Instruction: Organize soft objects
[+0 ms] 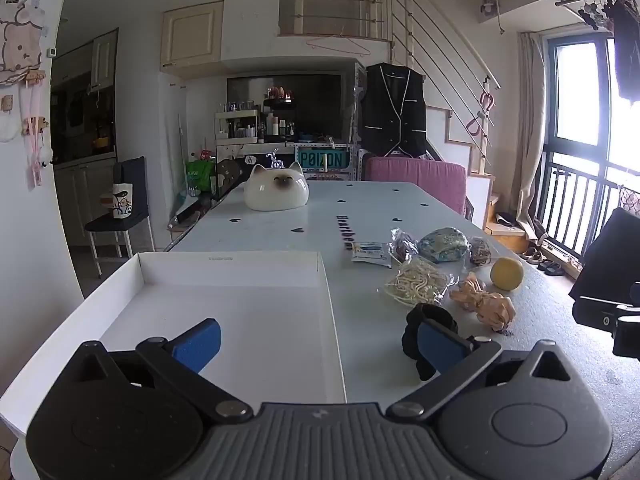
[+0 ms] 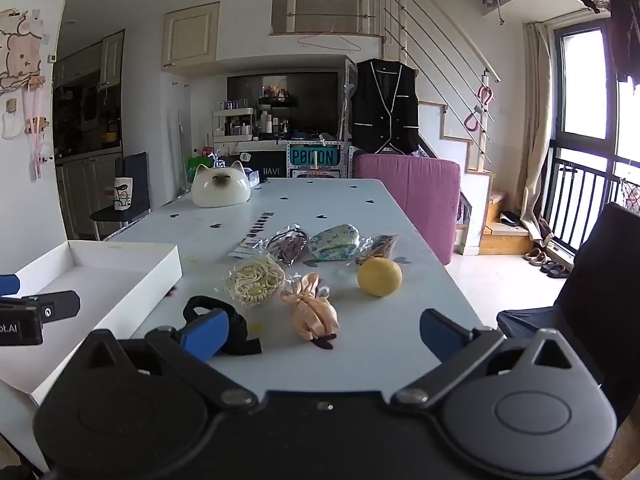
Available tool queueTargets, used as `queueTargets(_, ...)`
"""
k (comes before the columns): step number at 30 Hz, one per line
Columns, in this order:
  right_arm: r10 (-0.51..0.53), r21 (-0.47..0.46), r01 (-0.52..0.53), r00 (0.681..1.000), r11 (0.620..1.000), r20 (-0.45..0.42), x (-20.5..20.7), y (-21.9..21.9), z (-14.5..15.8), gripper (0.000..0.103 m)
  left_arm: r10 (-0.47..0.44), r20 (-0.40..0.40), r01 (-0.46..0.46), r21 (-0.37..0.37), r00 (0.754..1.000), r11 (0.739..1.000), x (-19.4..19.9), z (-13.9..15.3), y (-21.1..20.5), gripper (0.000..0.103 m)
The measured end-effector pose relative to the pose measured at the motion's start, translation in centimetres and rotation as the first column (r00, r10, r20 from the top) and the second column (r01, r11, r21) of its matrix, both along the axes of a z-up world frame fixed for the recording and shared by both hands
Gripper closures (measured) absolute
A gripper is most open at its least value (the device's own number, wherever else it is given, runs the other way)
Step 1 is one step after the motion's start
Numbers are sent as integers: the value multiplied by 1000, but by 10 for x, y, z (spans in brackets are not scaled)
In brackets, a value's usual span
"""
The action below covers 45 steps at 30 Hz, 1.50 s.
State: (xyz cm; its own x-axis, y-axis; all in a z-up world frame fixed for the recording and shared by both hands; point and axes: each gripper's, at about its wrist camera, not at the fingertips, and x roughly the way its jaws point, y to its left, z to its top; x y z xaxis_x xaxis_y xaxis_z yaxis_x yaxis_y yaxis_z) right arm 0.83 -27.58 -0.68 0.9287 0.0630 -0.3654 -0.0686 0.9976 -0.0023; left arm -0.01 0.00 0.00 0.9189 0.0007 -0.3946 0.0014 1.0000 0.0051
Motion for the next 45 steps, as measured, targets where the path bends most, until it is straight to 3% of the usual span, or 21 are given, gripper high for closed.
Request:
queueTargets(15, -4, 4, 4, 1000, 1000, -5, 0, -6, 1, 0, -7, -8, 7, 0, 1000, 1000, -1, 8, 6, 0)
queueTargets(45, -11, 13, 11, 1000, 1000, -6, -1, -4, -3, 0, -8, -6, 8, 3, 1000, 1000, 0, -4, -3, 0)
